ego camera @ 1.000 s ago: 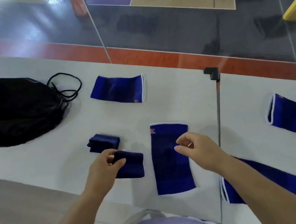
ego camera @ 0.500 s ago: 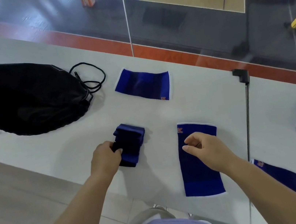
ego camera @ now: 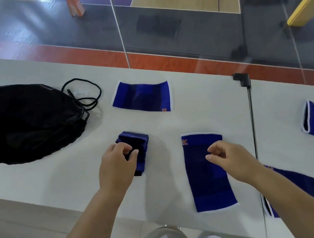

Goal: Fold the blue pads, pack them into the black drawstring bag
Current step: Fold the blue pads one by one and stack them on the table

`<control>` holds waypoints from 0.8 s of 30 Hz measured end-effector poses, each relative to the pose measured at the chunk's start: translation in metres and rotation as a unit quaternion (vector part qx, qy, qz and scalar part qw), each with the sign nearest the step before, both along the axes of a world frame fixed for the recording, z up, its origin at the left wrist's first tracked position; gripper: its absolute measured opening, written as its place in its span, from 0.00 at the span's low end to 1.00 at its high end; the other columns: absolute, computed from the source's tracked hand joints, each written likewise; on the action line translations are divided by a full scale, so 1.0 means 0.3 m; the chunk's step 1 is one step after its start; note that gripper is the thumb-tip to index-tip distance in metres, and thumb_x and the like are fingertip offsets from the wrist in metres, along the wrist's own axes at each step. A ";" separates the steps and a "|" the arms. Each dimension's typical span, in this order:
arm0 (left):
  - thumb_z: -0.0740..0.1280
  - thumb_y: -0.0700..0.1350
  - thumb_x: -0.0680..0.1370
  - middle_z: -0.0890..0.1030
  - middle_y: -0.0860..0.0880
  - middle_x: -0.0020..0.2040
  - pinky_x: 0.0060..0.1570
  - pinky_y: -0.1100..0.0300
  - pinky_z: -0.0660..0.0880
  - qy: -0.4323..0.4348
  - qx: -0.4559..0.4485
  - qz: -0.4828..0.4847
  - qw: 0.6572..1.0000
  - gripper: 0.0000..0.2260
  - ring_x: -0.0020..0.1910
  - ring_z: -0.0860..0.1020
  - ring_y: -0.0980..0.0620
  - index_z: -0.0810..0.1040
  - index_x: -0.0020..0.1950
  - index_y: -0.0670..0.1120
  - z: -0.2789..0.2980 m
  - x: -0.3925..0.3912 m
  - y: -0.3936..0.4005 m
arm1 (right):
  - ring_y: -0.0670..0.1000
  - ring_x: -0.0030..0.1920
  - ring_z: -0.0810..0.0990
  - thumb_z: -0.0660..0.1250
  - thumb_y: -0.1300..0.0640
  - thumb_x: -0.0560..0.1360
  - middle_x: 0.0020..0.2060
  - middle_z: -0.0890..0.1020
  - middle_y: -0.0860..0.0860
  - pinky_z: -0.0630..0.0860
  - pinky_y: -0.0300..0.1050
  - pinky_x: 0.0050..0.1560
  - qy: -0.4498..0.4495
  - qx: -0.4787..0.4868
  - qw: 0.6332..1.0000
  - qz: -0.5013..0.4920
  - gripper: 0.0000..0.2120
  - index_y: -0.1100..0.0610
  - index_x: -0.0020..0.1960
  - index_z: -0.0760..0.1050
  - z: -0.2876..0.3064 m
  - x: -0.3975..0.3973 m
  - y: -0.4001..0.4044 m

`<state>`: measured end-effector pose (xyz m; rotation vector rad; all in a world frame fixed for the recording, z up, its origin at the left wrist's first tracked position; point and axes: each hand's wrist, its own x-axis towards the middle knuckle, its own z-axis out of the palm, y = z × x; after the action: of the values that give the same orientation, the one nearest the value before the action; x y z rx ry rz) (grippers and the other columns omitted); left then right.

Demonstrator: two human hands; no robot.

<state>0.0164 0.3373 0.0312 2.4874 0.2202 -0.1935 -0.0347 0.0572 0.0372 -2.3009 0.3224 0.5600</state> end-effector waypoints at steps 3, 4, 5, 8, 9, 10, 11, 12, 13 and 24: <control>0.67 0.47 0.76 0.78 0.53 0.45 0.43 0.59 0.76 0.033 -0.027 -0.064 0.997 0.03 0.41 0.77 0.54 0.77 0.48 0.49 0.021 -0.022 -0.089 | 0.44 0.48 0.78 0.65 0.49 0.76 0.48 0.80 0.45 0.73 0.37 0.48 0.008 -0.023 1.000 -0.010 0.12 0.51 0.57 0.75 0.007 -0.044 -0.056; 0.67 0.47 0.76 0.79 0.54 0.45 0.42 0.60 0.76 0.052 -0.037 -0.085 0.994 0.03 0.41 0.77 0.57 0.77 0.47 0.49 0.020 -0.032 -0.123 | 0.44 0.48 0.78 0.65 0.48 0.76 0.48 0.80 0.44 0.74 0.40 0.49 0.013 -0.030 0.999 -0.015 0.12 0.51 0.57 0.75 0.008 -0.064 -0.080; 0.67 0.48 0.76 0.79 0.55 0.45 0.43 0.60 0.76 0.077 -0.047 -0.106 0.990 0.03 0.41 0.77 0.58 0.77 0.48 0.50 0.018 -0.043 -0.159 | 0.43 0.48 0.78 0.65 0.48 0.76 0.48 0.80 0.43 0.76 0.42 0.51 0.021 -0.038 0.999 -0.019 0.11 0.50 0.57 0.75 0.008 -0.085 -0.105; 0.67 0.51 0.76 0.79 0.54 0.48 0.48 0.58 0.76 0.158 -0.048 -0.166 0.972 0.09 0.46 0.77 0.55 0.77 0.53 0.51 -0.009 -0.081 -0.272 | 0.43 0.48 0.78 0.65 0.47 0.76 0.48 0.79 0.44 0.76 0.44 0.51 0.042 -0.065 0.997 -0.030 0.12 0.50 0.57 0.74 0.007 -0.163 -0.185; 0.67 0.52 0.76 0.78 0.53 0.53 0.51 0.57 0.75 0.181 -0.047 -0.175 0.967 0.12 0.49 0.77 0.53 0.75 0.57 0.50 -0.023 -0.093 -0.309 | 0.44 0.48 0.78 0.65 0.48 0.76 0.48 0.79 0.44 0.76 0.44 0.51 0.047 -0.076 0.995 -0.036 0.12 0.51 0.57 0.74 0.004 -0.190 -0.216; 0.67 0.53 0.76 0.76 0.51 0.58 0.54 0.56 0.74 0.199 -0.045 -0.178 0.963 0.17 0.54 0.76 0.52 0.72 0.62 0.50 -0.034 -0.105 -0.344 | 0.45 0.48 0.78 0.65 0.49 0.76 0.48 0.79 0.45 0.76 0.44 0.51 0.050 -0.088 0.994 -0.042 0.12 0.51 0.58 0.74 0.001 -0.218 -0.249; 0.66 0.53 0.76 0.72 0.50 0.63 0.58 0.55 0.72 0.212 -0.039 -0.179 0.960 0.22 0.59 0.74 0.50 0.68 0.67 0.49 -0.047 -0.117 -0.376 | 0.46 0.49 0.77 0.65 0.50 0.76 0.49 0.79 0.46 0.76 0.44 0.52 0.053 -0.103 0.992 -0.051 0.12 0.52 0.58 0.74 -0.002 -0.246 -0.284; 0.66 0.53 0.76 0.68 0.48 0.66 0.61 0.54 0.70 0.218 -0.026 -0.182 0.959 0.26 0.62 0.72 0.48 0.64 0.71 0.49 -0.056 -0.126 -0.406 | 0.47 0.51 0.77 0.65 0.51 0.76 0.51 0.79 0.46 0.76 0.44 0.53 0.054 -0.116 0.990 -0.062 0.12 0.53 0.59 0.74 -0.006 -0.274 -0.320; 0.66 0.53 0.76 0.64 0.47 0.68 0.62 0.53 0.69 0.219 -0.011 -0.186 0.958 0.29 0.65 0.70 0.46 0.60 0.73 0.48 -0.064 -0.134 -0.433 | 0.48 0.53 0.77 0.66 0.52 0.76 0.53 0.78 0.47 0.75 0.44 0.55 0.053 -0.130 0.987 -0.073 0.13 0.53 0.60 0.73 -0.011 -0.300 -0.356; 0.68 0.43 0.76 0.62 0.45 0.66 0.58 0.53 0.72 0.232 -0.002 -0.167 0.958 0.30 0.56 0.74 0.46 0.58 0.74 0.50 -0.099 -0.216 -0.680 | 0.51 0.72 0.60 0.68 0.49 0.74 0.73 0.62 0.48 0.63 0.50 0.70 0.086 -0.229 0.970 -0.010 0.35 0.53 0.74 0.55 -0.088 -0.463 -0.641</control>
<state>-0.0482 0.1333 0.0014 2.4263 -0.0129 -0.9198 -0.1737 -0.1350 0.0108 -2.6905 0.6127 0.7387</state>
